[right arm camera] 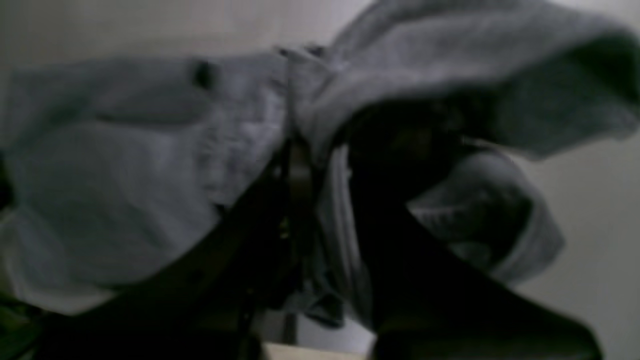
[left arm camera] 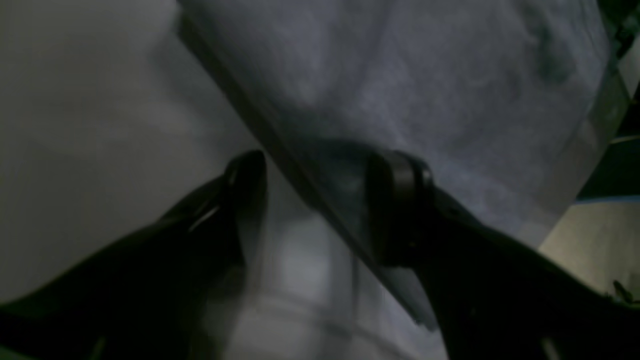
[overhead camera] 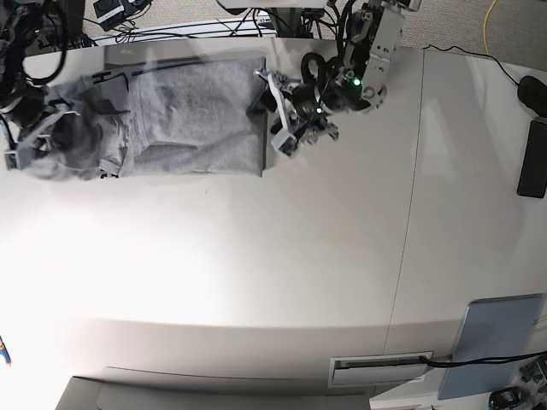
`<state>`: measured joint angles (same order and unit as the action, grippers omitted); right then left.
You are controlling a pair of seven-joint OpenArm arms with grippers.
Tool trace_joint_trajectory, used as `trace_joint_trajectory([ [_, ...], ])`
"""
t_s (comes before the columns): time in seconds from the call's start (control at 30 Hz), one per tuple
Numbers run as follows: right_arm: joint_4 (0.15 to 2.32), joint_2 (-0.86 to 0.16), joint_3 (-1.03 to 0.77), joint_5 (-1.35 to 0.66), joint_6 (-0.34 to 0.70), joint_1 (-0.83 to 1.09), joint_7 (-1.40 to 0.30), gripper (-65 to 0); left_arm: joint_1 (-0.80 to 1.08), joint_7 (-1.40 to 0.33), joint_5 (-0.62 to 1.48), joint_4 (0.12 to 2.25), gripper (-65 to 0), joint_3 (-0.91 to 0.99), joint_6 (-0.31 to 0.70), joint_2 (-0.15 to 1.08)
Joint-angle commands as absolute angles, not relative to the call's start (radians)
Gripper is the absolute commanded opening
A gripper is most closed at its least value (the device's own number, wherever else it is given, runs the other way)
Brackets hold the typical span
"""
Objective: Fold the T-shirt properly
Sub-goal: 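Grasp the other shirt end with the right gripper and fold it toward the left gripper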
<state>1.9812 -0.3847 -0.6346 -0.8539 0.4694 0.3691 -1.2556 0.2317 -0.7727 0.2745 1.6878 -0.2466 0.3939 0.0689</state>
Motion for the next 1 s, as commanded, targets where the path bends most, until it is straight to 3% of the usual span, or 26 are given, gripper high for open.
trace_joint_trajectory([
  [0.0, 2.043, -0.374, -0.614, -0.879, 0.478, 0.366, -1.235, -65.0, 0.219, -0.738, 0.291, 1.684, -31.5, -0.247, 0.406, 0.061],
  [0.17, 2.213, -0.280, -0.390, -0.755, 0.432, 0.365, -1.203, -65.0, 0.215, -0.697, 0.290, 1.620, -31.5, -0.247, 0.418, 0.062],
  [0.43, 2.231, -0.258, 0.030, -0.458, 0.301, 0.366, -1.139, -65.0, 0.215, -0.686, 0.287, 1.612, -31.5, -0.247, 0.417, 0.062],
  [0.73, 2.231, -0.258, 0.210, -0.287, 0.360, 0.366, -1.068, -65.0, 0.215, -0.686, 0.287, 1.612, -31.5, -0.247, 0.417, 0.062],
  [0.9, 2.232, -0.258, 0.210, -0.323, 0.432, 0.366, -1.016, -44.4, 0.216, -0.687, 0.287, 1.612, -31.5, -0.247, 0.417, 0.062],
  [0.97, 2.232, -0.258, 0.210, -0.401, 0.443, 0.366, -1.013, -40.9, 0.216, -0.687, 0.287, 1.612, -31.5, -0.247, 0.417, 0.062],
])
